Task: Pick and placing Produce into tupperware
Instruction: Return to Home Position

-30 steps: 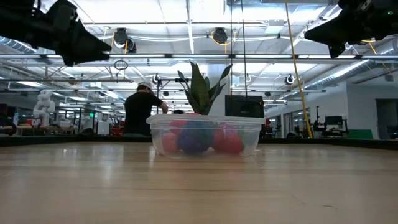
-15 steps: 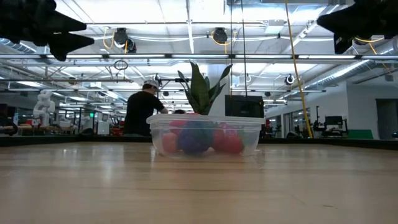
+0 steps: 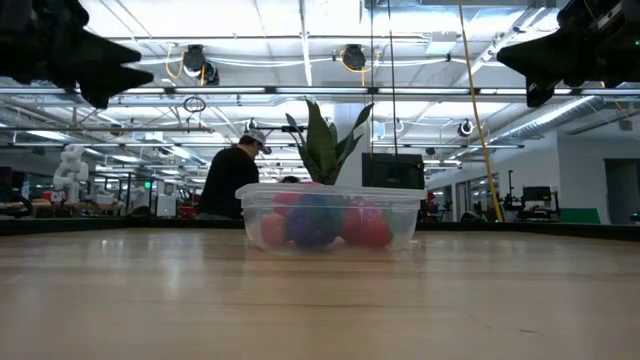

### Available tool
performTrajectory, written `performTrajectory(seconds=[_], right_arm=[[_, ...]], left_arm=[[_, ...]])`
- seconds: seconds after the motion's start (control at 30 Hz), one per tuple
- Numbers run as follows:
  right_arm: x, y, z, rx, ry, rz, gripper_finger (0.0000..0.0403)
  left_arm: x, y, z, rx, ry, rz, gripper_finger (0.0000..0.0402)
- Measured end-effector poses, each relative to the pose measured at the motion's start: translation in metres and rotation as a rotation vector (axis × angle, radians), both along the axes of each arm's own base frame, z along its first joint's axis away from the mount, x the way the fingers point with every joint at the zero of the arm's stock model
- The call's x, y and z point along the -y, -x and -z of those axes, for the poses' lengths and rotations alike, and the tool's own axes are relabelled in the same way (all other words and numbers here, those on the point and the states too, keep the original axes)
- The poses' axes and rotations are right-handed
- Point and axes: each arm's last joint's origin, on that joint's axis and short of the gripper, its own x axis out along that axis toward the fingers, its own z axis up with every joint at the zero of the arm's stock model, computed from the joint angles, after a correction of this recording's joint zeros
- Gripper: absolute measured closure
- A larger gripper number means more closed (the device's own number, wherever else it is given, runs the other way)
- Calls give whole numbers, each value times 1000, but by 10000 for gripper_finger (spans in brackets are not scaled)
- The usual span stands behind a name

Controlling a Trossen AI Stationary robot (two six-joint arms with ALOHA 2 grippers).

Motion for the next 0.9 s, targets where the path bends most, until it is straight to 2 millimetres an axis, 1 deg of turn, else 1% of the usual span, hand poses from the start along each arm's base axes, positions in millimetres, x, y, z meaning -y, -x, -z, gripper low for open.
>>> performTrajectory(seconds=[0.1,0.27,0.37,0.5,0.63,0.9], right_arm=[[0,0,1,-2,-4,-1,385],[0,-1,4,-13,-2,-1,385],[1,-4,11,-25,0,-1,385],[1,-9,27,-8,3,-3,385],[0,-8,20,91,30,-49,385],[0,-8,20,92,43,-49,385]], left_arm=[[2,-3,9,-4,-9,-14,160],[2,-4,14,-17,-3,-24,160],[3,-5,17,-21,1,-25,160],[3,-7,27,-31,28,-34,160],[3,-9,26,16,34,-35,160],[3,-9,27,6,10,-43,160]])
